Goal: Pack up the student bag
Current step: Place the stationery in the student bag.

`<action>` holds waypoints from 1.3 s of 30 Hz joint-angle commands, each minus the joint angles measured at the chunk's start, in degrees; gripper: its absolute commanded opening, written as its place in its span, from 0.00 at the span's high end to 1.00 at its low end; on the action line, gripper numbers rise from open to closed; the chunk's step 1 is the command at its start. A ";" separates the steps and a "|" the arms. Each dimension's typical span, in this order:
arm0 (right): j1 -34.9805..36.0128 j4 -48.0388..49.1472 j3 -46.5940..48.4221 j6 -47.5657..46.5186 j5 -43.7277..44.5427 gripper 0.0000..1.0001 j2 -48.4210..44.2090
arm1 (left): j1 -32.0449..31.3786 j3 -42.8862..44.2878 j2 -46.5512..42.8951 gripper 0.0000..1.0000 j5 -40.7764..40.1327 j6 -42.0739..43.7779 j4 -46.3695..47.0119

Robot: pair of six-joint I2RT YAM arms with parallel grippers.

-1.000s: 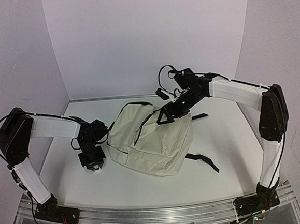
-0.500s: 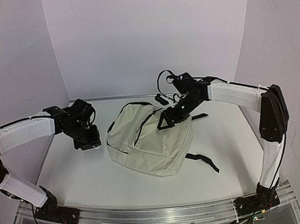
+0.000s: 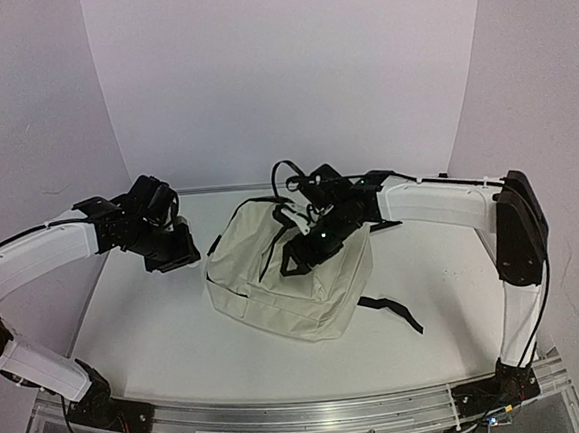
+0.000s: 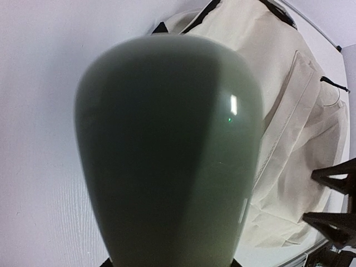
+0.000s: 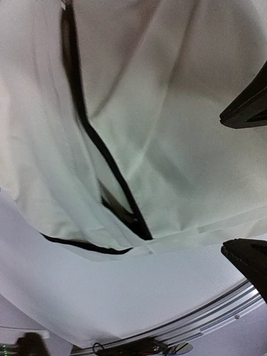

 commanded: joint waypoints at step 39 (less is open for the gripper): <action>-3.92 -4.77 0.22 -5.26 17.26 0.46 -0.27 | -0.13 -0.41 -1.26 0.91 3.80 0.94 9.97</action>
